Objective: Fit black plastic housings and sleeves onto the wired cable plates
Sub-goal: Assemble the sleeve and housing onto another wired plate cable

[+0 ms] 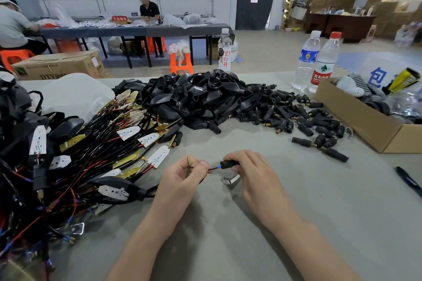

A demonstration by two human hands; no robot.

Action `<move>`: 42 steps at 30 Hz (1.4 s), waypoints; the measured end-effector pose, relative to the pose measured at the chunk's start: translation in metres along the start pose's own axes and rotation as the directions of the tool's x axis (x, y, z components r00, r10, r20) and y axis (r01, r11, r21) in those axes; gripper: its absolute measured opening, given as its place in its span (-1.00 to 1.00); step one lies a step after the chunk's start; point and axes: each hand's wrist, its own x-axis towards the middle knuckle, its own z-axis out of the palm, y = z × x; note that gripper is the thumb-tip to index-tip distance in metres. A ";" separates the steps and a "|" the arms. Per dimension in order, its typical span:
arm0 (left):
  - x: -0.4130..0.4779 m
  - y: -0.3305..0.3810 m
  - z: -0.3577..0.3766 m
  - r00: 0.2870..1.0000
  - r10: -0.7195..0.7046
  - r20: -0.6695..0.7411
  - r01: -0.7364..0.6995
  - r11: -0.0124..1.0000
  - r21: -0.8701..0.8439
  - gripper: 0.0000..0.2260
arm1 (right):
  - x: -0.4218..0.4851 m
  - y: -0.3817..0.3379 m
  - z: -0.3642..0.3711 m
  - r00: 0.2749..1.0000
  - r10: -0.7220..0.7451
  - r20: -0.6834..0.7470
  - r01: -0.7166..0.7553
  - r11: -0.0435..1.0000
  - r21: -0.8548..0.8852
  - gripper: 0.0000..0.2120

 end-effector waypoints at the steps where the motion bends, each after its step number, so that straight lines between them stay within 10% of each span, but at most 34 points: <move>1: 0.000 0.000 0.001 1.000 0.012 -0.004 -0.012 1.000 -0.001 -0.76 | 0.000 0.000 0.000 1.000 -0.006 0.005 0.006 1.000 -0.013 -0.47; 16: -0.004 -0.018 0.018 0.962 0.260 -0.080 -0.221 0.918 0.330 -0.78 | -0.002 -0.004 -0.002 0.998 -0.022 0.054 0.023 1.000 -0.015 -0.55; 28: -0.004 -0.015 0.017 0.983 0.179 -0.026 -0.176 0.979 0.099 -0.85 | -0.004 -0.006 -0.002 0.999 -0.011 0.042 0.009 0.998 0.061 -0.69; 42: 0.003 -0.031 0.012 0.977 0.204 -0.067 -0.180 0.948 0.263 -0.85 | -0.004 -0.001 0.000 0.999 -0.016 0.031 0.015 1.000 0.024 -0.72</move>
